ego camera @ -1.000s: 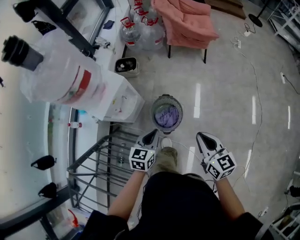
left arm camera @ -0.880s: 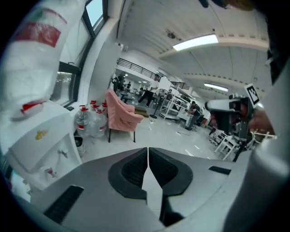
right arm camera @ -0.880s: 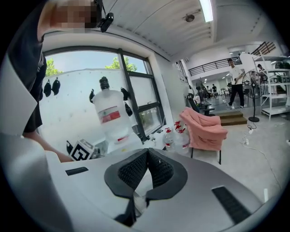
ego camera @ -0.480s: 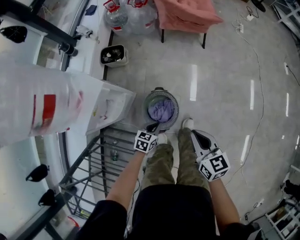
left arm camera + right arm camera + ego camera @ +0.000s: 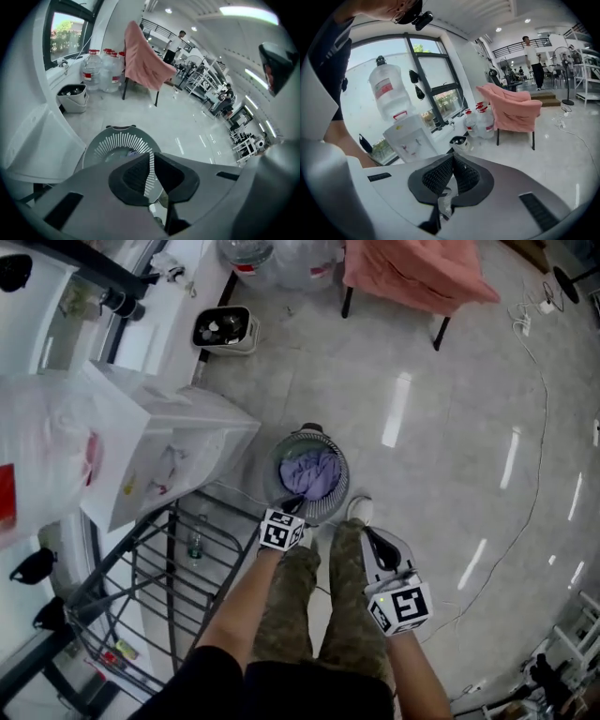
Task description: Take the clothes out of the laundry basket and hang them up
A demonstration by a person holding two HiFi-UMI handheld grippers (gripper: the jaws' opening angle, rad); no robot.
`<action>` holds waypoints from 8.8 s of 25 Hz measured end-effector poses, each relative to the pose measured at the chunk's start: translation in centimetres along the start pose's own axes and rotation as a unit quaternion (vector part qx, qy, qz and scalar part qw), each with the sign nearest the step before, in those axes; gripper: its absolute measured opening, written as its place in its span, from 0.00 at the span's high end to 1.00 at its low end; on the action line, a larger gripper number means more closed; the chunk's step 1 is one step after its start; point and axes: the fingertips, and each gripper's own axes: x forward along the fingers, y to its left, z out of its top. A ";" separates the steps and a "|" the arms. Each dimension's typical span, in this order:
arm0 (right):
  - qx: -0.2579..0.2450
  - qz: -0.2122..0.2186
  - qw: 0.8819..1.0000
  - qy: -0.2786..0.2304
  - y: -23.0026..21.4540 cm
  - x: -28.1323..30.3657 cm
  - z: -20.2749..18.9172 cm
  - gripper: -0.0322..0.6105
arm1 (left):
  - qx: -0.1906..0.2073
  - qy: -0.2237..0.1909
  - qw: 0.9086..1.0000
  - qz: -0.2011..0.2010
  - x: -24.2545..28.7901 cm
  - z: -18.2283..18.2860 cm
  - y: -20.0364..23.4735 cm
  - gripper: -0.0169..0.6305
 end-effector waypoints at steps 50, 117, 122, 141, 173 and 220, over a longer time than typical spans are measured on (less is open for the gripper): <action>0.022 -0.003 0.999 0.030 -9.3 8.3 -8.4 0.95 | -0.011 0.096 0.994 -0.042 8.0 -9.6 2.6 0.96; 0.017 0.415 0.867 0.275 26.2 8.5 -9.4 0.94 | 0.272 -0.042 0.960 -0.043 -57.1 7.8 -12.4 0.96; 0.010 0.373 0.906 0.200 24.1 7.8 -4.9 0.94 | 0.217 -0.038 0.975 0.005 -57.8 4.8 -7.3 0.96; -0.079 0.316 0.945 -0.024 24.0 -1.0 18.5 0.95 | 0.102 0.000 0.995 -0.002 -48.0 4.2 1.7 0.94; -0.135 0.217 0.965 -0.064 21.1 -10.2 15.9 0.95 | 0.285 -0.082 0.942 -0.159 -40.8 14.8 -13.3 0.93; -0.255 0.379 0.885 -0.090 20.8 -13.8 25.5 0.94 | 0.024 -0.374 0.898 0.230 -73.3 9.0 -21.2 0.95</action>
